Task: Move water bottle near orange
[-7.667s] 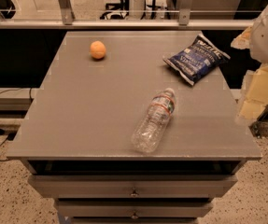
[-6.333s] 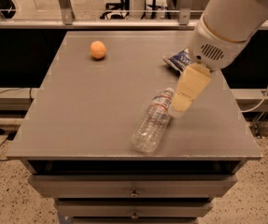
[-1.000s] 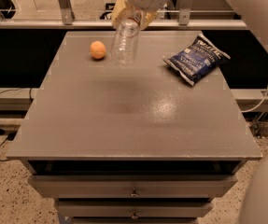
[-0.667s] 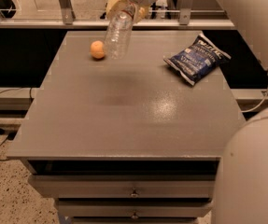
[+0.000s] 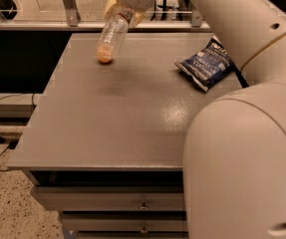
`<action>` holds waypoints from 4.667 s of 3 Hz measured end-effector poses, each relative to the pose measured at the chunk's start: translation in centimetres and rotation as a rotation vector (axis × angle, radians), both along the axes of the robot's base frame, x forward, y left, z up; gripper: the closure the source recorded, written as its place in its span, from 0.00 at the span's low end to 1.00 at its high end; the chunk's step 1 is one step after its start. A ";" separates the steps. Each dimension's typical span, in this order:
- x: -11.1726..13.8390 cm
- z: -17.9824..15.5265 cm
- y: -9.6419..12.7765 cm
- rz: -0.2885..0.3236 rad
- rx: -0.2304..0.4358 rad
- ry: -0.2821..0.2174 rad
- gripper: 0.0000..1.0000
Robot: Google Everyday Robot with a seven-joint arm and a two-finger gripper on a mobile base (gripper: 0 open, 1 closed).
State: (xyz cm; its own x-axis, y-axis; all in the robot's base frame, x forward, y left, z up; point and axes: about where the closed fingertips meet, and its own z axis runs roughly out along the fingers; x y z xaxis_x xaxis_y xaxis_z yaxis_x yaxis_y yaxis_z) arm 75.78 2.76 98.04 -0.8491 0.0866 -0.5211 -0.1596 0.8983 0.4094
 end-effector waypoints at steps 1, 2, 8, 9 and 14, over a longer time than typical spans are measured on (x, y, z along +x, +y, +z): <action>2.4 -2.2 0.9 -0.042 -0.012 0.035 1.00; 4.2 -4.3 1.3 -0.082 -0.021 0.067 1.00; 7.3 -10.2 -1.8 -0.137 -0.085 0.138 0.27; 7.2 -10.8 -2.0 -0.135 -0.085 0.154 0.04; -2.1 -1.4 -9.1 0.052 0.241 -0.155 0.00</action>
Offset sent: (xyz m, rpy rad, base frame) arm 0.0698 0.0140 -0.0541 -0.0261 0.0973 -0.1350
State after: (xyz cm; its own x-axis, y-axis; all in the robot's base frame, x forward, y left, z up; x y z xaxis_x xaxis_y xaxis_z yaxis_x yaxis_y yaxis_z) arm 73.71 -6.35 96.68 -0.7673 0.1824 -0.6148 -0.2800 0.7672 0.5771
